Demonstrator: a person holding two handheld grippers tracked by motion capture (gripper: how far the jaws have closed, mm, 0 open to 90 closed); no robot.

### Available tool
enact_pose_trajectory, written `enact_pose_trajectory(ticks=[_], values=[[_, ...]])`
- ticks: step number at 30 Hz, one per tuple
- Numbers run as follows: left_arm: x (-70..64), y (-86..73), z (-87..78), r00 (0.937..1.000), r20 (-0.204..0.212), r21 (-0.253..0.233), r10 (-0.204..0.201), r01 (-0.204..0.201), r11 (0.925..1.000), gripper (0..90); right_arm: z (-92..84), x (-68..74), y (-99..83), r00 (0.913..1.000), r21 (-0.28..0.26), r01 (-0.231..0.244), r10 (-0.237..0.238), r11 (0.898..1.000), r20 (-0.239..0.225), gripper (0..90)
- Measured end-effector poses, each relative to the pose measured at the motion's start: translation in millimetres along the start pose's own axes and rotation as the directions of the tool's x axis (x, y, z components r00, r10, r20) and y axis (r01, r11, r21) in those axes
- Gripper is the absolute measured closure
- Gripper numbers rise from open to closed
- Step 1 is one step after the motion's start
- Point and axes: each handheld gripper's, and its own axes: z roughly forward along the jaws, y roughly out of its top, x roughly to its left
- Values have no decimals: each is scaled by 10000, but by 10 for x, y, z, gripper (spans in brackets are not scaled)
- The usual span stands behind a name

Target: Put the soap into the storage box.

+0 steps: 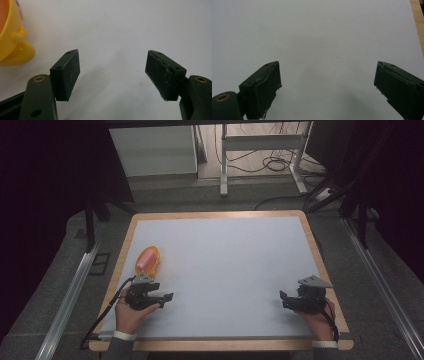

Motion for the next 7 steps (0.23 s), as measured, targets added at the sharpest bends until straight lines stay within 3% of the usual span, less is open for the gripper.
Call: enact_pose_trajectory(ticks=[7], values=[[25,1,13,9999,-81,160,147,-146,9998,276,10,36,41,9999,-139,105,-105,9998,5,68]])
